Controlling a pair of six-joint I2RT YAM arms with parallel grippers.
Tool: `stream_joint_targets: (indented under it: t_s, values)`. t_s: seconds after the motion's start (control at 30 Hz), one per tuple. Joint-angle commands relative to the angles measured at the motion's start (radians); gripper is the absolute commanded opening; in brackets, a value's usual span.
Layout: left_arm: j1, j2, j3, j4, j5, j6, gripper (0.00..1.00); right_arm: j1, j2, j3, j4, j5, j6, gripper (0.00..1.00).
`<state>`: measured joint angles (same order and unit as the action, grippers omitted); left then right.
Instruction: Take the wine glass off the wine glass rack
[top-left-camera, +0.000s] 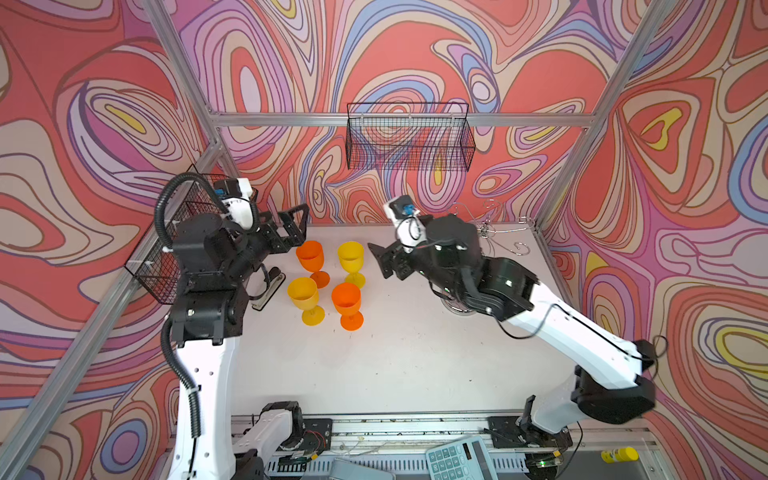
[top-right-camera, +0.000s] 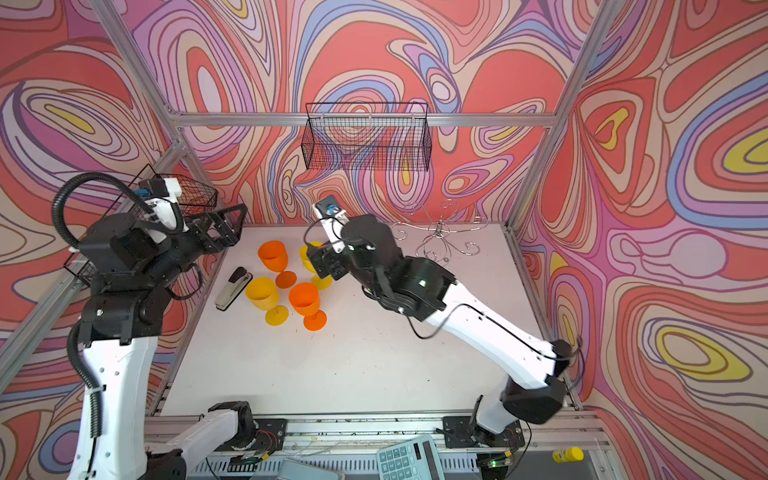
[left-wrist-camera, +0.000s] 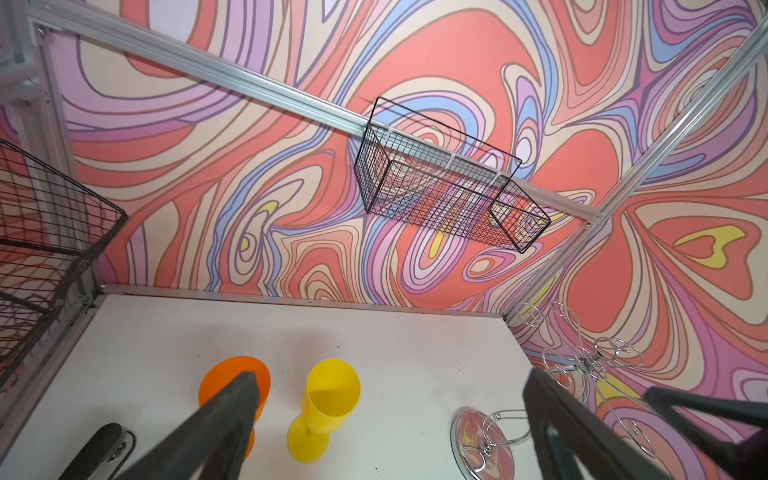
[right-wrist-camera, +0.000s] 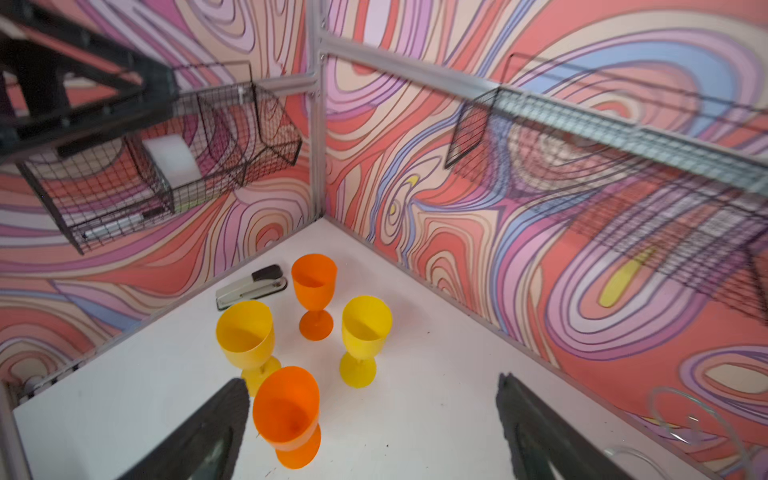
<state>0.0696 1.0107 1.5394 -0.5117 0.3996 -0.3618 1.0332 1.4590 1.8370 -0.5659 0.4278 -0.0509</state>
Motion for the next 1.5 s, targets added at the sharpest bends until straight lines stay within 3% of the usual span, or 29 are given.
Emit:
stream_joint_targets:
  t_s: [0.0, 0.23, 0.4, 0.67, 0.77, 0.93, 1.1, 1.3, 1.47]
  values:
    - [-0.007, -0.086, -0.013, -0.073, -0.041, 0.069, 1.00, -0.002, -0.171, -0.132, 0.123, 0.158, -0.034, 0.99]
    - [-0.011, -0.187, -0.124, -0.139, -0.129, 0.089, 1.00, -0.002, -0.490, -0.426, 0.226, 0.429, -0.105, 0.98]
    - [-0.011, -0.230, -0.245, -0.124, -0.163, 0.087, 1.00, -0.002, -0.710, -0.651, 0.425, 0.593, -0.169, 0.98]
    - [-0.011, -0.207, -0.330, -0.078, -0.145, 0.068, 1.00, -0.002, -0.934, -0.962, 0.852, 0.764, -0.409, 0.99]
    - [-0.013, -0.178, -0.339, -0.053, -0.124, 0.054, 1.00, -0.002, -0.958, -0.997, 0.909, 0.788, -0.455, 0.98]
    - [-0.037, -0.138, -0.352, -0.003, -0.110, 0.048, 1.00, -0.002, -0.875, -0.961, 0.879, 0.771, -0.468, 0.98]
    - [-0.085, -0.114, -0.356, 0.014, -0.143, 0.081, 1.00, -0.027, -0.699, -0.895, 0.854, 0.705, -0.464, 0.98]
    - [-0.100, -0.112, -0.358, 0.022, -0.148, 0.098, 1.00, -0.250, -0.503, -0.693, 0.579, 0.476, -0.212, 0.98]
    - [-0.106, -0.111, -0.349, 0.022, -0.134, 0.095, 1.00, -0.410, -0.406, -0.557, 0.494, 0.336, -0.141, 0.99]
